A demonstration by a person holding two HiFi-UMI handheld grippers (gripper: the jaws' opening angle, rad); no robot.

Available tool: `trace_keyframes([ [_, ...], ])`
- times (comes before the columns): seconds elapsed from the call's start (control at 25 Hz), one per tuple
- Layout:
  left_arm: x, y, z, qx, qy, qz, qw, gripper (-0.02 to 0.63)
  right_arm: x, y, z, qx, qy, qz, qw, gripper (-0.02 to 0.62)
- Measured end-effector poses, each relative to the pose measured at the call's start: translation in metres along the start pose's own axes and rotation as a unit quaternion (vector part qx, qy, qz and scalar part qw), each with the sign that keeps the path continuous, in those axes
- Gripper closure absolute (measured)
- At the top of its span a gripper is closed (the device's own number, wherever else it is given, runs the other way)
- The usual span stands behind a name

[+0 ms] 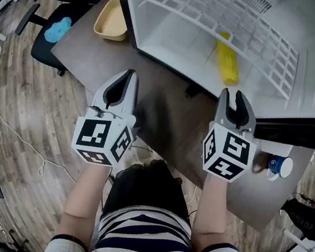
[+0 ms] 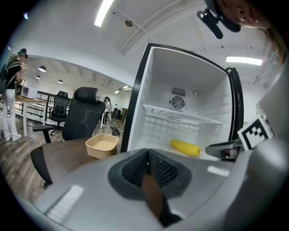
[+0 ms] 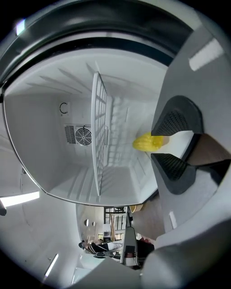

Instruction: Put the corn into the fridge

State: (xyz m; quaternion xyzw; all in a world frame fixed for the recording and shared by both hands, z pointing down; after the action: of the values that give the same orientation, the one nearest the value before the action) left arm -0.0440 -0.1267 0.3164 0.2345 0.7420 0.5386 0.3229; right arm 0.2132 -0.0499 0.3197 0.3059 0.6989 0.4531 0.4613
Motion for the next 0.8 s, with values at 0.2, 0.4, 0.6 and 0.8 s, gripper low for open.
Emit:
trace_keyframes([
  [0.2, 0.011, 0.002, -0.001, 0.001, -0.002, -0.002, 1.0000, 0.606, 0.015, 0.003, 0.001, -0.006, 0.000, 0.004, 1.000, 0.527],
  [0.4, 0.021, 0.003, -0.005, 0.003, -0.007, -0.003, 1.0000, 0.606, 0.030, 0.010, 0.001, -0.019, 0.002, 0.005, 1.000, 0.597],
  [0.6, 0.030, 0.003, -0.006, 0.004, -0.010, -0.001, 0.9999, 0.606, 0.041, 0.014, -0.002, -0.029, -0.016, 0.004, 0.999, 0.598],
  [0.8, 0.038, 0.003, 0.000, 0.004, -0.011, -0.003, 0.9999, 0.606, 0.051, 0.017, -0.003, -0.036, -0.033, 0.000, 0.999, 0.598],
])
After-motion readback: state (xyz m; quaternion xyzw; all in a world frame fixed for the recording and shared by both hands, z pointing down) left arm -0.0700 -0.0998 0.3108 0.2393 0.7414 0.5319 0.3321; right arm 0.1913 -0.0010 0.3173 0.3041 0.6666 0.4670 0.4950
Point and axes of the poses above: the fingertips, and each gripper's own axes: x backward along the fingers, z to its right, y out of its underside, the point moved 8 cm from there along x, backward along the fingers, and after that the axes turned 8 degrees about y, right-handed, at the moved point
